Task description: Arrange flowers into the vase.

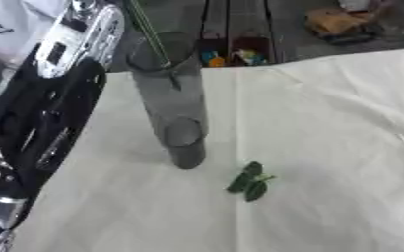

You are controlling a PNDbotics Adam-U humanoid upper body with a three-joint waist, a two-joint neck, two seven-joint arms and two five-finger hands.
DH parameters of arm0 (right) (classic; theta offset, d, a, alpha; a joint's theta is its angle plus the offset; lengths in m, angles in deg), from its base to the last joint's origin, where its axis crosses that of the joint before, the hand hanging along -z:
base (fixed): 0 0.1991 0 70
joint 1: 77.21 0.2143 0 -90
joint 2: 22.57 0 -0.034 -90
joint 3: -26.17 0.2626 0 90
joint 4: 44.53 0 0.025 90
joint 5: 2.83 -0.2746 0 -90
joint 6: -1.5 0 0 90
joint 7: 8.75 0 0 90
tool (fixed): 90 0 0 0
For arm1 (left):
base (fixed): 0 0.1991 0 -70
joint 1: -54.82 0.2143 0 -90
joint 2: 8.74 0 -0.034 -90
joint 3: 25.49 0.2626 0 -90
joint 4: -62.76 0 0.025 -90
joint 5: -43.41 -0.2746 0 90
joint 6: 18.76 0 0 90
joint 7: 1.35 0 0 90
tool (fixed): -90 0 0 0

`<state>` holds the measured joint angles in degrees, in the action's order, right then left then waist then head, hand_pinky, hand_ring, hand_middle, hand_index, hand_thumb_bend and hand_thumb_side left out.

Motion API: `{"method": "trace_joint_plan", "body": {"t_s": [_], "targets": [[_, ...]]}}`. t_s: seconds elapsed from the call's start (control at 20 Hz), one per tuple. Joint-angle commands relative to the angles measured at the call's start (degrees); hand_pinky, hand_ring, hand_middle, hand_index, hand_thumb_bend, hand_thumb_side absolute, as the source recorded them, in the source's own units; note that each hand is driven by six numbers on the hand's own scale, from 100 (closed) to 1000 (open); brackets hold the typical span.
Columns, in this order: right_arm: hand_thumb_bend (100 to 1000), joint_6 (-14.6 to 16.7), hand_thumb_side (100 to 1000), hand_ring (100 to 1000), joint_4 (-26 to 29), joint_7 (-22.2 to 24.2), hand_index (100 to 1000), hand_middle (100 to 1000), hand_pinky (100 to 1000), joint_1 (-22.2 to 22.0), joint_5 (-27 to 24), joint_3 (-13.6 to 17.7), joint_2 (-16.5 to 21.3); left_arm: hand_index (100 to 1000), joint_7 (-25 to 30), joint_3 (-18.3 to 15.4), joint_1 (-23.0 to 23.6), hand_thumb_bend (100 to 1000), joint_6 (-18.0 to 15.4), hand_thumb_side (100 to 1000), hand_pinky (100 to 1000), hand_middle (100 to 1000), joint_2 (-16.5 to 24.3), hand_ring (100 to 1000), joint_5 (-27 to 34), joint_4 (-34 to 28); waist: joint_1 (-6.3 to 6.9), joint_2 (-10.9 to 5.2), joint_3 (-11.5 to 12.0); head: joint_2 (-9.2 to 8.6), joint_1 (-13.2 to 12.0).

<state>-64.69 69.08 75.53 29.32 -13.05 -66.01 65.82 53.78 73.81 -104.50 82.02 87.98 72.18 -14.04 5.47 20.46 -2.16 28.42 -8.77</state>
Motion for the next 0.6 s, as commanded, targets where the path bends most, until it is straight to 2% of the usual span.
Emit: {"method": "trace_joint_plan", "body": {"t_s": [0.05,0.6], "targets": [[100,0.0,1000,719,0.98,0.02,756,607,759,0.52,0.22,0.14,0.42,100,0.16,-0.15,-0.69,100,0.06,846,100,100,1.06,100,-0.71,-0.89,-0.4,-1.1,0.08,-0.52,-0.14],[100,-0.12,1000,720,0.98,-0.17,756,606,760,0.5,0.37,0.26,0.26,100,0.75,0.55,0.16,100,0.86,844,100,100,1.13,100,-3.08,-0.02,-0.54,-0.99,0.2,-0.83,-0.11]]}}
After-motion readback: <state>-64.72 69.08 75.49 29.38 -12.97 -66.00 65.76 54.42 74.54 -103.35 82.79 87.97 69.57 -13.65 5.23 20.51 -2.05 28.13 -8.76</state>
